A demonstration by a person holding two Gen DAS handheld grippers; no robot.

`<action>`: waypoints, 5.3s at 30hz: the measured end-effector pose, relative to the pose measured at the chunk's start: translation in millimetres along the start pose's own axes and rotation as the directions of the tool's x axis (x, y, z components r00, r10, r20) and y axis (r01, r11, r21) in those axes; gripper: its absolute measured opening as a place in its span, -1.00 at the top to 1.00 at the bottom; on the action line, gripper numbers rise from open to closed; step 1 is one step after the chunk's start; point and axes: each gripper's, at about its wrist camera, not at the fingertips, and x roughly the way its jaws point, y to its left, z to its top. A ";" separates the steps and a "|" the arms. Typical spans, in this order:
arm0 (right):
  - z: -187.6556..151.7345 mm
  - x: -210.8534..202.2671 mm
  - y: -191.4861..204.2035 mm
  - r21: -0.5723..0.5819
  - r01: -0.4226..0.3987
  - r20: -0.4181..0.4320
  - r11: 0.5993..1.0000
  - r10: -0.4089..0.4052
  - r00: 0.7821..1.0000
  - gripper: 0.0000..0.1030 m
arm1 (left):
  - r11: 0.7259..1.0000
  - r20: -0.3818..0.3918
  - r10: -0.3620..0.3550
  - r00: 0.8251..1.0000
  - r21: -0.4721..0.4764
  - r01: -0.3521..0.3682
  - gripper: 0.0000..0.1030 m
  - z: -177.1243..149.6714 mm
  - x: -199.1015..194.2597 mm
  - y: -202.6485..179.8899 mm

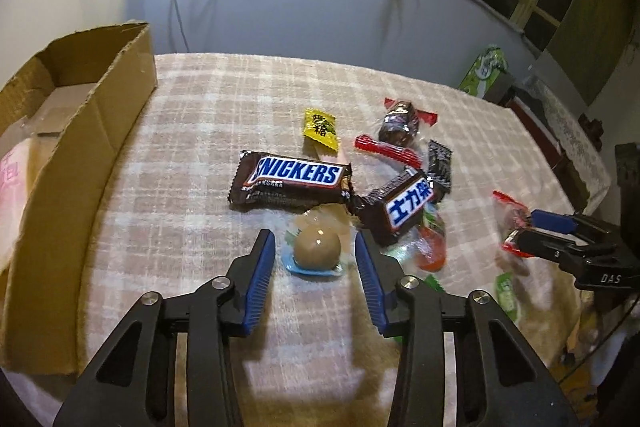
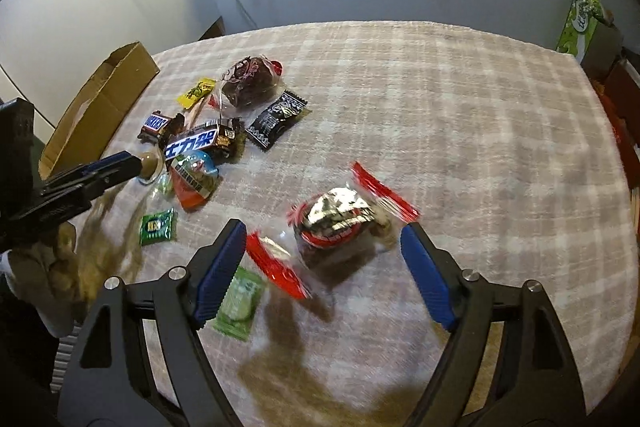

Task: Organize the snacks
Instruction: 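Grasp the round chocolate with the left tool while the right tool grasps the red cake packet, then carry both snacks to the box and release them inside, then return both tools to the table and grasp a green candy with the right tool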

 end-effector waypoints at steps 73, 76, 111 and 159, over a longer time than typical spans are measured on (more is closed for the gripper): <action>120.3 28.8 256.4 -0.423 -0.167 0.118 0.891 0.237 0.964 0.27 | 0.960 0.249 0.253 0.935 -0.188 -0.210 0.46 10.6 -119.0 125.8; 130.5 40.6 268.1 -0.431 -0.180 0.108 0.884 0.249 0.963 0.27 | 0.956 0.245 0.266 0.932 -0.196 -0.221 0.46 14.5 -117.1 135.3; 156.4 112.1 321.4 -0.467 -0.211 0.039 0.859 0.259 0.965 -0.24 | 0.943 0.221 0.306 0.926 -0.208 -0.262 0.30 21.4 -106.7 157.2; 79.5 -13.4 125.9 -0.302 -0.038 0.180 0.952 0.096 0.979 -0.44 | 0.994 0.193 0.110 0.975 -0.033 -0.106 -0.05 -5.9 -89.1 29.4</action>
